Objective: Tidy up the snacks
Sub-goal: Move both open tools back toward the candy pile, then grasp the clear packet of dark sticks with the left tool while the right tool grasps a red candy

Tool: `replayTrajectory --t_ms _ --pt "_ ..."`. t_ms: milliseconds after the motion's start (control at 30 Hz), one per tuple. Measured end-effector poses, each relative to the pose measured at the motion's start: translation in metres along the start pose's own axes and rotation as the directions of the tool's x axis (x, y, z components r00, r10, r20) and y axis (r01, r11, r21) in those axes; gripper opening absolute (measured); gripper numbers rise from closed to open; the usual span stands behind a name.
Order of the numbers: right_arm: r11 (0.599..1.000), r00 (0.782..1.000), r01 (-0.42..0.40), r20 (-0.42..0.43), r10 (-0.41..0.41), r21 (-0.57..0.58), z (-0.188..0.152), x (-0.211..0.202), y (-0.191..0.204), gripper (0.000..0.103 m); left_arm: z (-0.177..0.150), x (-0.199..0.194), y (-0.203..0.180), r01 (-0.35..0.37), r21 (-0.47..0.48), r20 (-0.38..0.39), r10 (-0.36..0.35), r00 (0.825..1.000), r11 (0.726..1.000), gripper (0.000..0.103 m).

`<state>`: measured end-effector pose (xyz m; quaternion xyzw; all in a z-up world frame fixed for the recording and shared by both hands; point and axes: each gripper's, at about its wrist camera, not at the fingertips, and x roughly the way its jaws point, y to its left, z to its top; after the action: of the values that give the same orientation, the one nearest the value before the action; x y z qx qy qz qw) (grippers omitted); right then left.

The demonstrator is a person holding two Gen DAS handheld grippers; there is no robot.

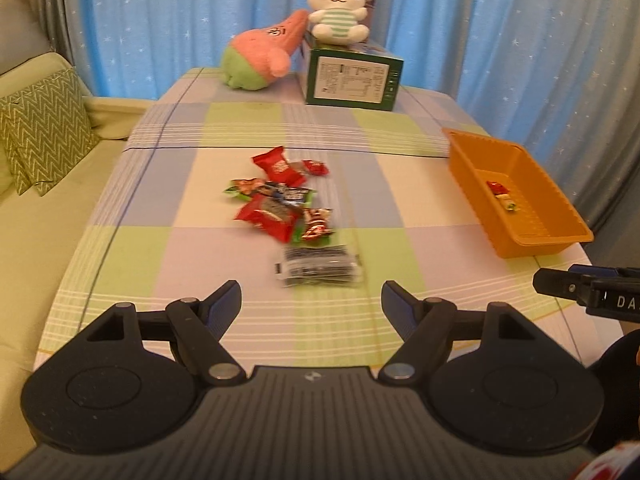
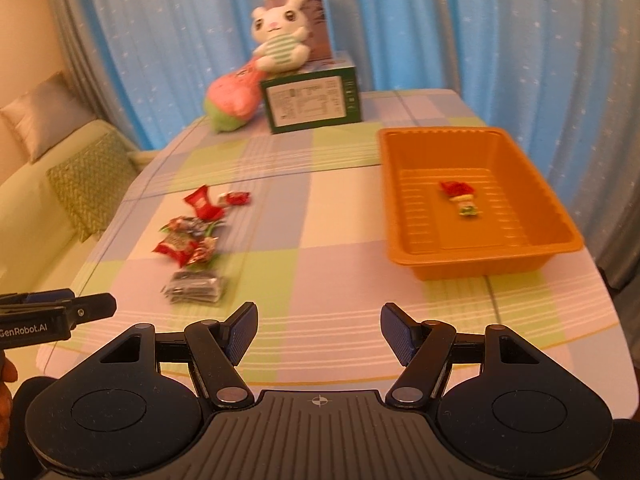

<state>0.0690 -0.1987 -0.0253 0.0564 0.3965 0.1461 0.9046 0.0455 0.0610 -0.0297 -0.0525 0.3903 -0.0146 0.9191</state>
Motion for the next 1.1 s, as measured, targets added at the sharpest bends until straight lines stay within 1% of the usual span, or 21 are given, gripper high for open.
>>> replayTrajectory --t_ms 67,200,300,367,433,500,567,667,733,767,867,1000,1100 --pt "1.000 1.000 -0.008 -0.006 0.008 -0.013 0.000 0.005 0.006 0.068 0.000 0.003 0.005 0.007 0.017 -0.005 -0.007 1.000 1.000 0.075" --pt "0.999 1.000 -0.012 -0.018 0.011 -0.033 0.000 0.016 0.012 0.068 0.005 0.013 0.004 0.040 0.111 -0.030 -0.036 0.999 0.993 0.075" --pt "0.999 1.000 -0.011 -0.021 0.010 -0.044 0.002 0.024 0.015 0.068 0.011 0.026 0.002 0.088 0.213 -0.062 -0.077 0.995 0.973 0.075" --pt "0.999 1.000 -0.009 -0.025 0.007 -0.053 0.003 0.030 0.016 0.068 0.013 0.039 0.000 0.122 0.300 -0.090 -0.099 0.991 0.946 0.073" --pt "0.998 1.000 -0.005 -0.029 0.003 -0.058 0.003 0.036 0.016 0.068 0.015 0.052 0.001 0.154 0.359 -0.117 -0.120 0.986 0.920 0.069" --pt "0.998 0.999 -0.002 -0.037 0.000 -0.061 0.004 0.044 0.015 0.068 0.017 0.066 0.004 0.183 0.401 -0.140 -0.138 0.981 0.897 0.062" --pt "0.998 0.999 0.001 -0.044 -0.004 -0.063 0.004 0.051 0.014 0.068 0.018 0.080 0.005 0.204 0.447 -0.156 -0.149 0.977 0.871 0.061" --pt "0.998 0.998 0.005 -0.054 -0.008 -0.066 0.006 0.065 0.014 0.068 0.021 0.102 0.005 0.243 0.513 -0.187 -0.168 0.968 0.823 0.061" --pt "0.998 0.998 0.008 -0.063 -0.012 -0.062 0.006 0.074 0.012 0.068 0.021 0.116 0.002 0.274 0.546 -0.213 -0.185 0.959 0.791 0.059" --pt "0.998 0.998 0.011 -0.068 -0.015 -0.058 0.007 0.079 0.011 0.068 0.021 0.124 0.000 0.288 0.566 -0.227 -0.190 0.955 0.772 0.056" --pt "0.998 0.996 0.014 -0.084 -0.018 -0.053 0.008 0.093 0.010 0.068 0.020 0.141 -0.005 0.308 0.613 -0.243 -0.198 0.950 0.728 0.052" --pt "0.999 0.995 0.014 -0.100 -0.019 -0.051 0.009 0.107 0.008 0.068 0.024 0.156 -0.009 0.332 0.646 -0.253 -0.217 0.943 0.688 0.052" --pt "0.999 0.994 0.012 -0.110 -0.018 -0.047 0.008 0.114 0.008 0.068 0.028 0.165 -0.011 0.367 0.648 -0.285 -0.235 0.929 0.667 0.052"
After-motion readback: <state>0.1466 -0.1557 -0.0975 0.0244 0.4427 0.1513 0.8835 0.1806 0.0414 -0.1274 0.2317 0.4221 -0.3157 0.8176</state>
